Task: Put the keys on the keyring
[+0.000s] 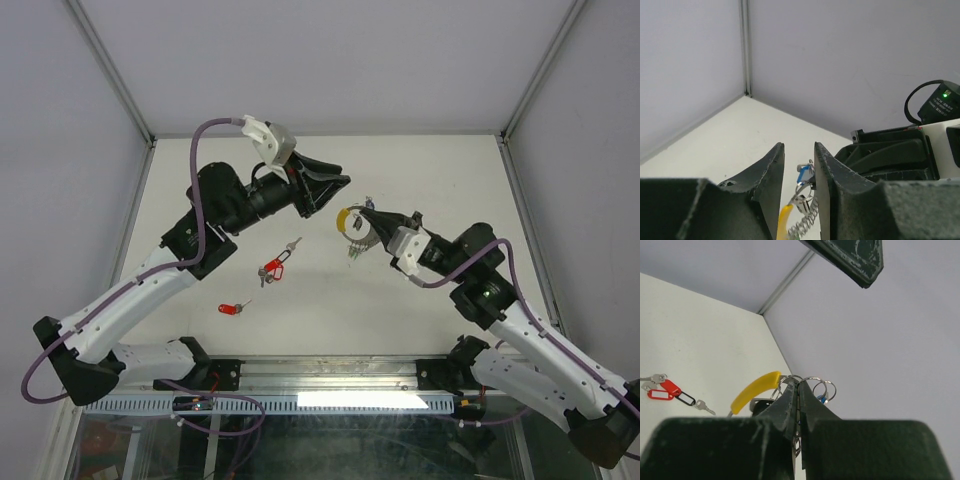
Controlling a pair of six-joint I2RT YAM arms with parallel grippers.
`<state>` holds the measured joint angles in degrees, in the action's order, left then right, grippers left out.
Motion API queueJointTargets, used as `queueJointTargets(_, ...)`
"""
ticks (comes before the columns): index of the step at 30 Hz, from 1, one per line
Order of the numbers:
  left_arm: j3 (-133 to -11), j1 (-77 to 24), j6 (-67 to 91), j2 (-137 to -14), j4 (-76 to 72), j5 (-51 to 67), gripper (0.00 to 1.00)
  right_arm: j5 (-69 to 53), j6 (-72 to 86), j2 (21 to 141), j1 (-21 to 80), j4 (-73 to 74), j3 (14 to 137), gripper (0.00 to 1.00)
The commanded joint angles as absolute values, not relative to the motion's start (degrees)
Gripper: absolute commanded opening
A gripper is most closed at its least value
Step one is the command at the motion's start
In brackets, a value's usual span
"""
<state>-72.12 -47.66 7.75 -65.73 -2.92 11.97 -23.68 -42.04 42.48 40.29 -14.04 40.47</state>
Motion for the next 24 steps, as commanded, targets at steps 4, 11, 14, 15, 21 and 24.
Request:
queueJointTargets(4,-79.27,-48.96,6.74,-70.15,9.29,8.86,0.28,-18.33,-46.13,43.20,41.90,-16.22,44.03,0.00)
queueJointTargets(11,-86.93,-49.75,5.39,-75.03,16.68,10.11,0.28,-19.35,-47.71,43.50,42.19,-12.06,44.99,0.00)
queueJointTargets(14,-91.93,-50.23,4.85,-78.03,21.96,9.85,0.27,-20.34,-48.80,43.64,42.19,-10.72,44.80,0.00)
queueJointTargets(15,-93.48,-50.35,4.80,-79.02,23.75,9.78,0.26,-20.61,-49.38,43.74,42.19,-10.46,44.76,0.00)
queueJointTargets(21,-102.23,-50.94,4.79,-85.07,33.32,9.26,0.25,-21.32,-51.70,44.15,42.31,-9.38,44.49,0.00)
queueJointTargets(24,-107.69,-51.06,4.73,-88.85,40.29,8.30,0.25,-21.82,-52.00,44.42,42.36,-8.67,44.71,0.00)
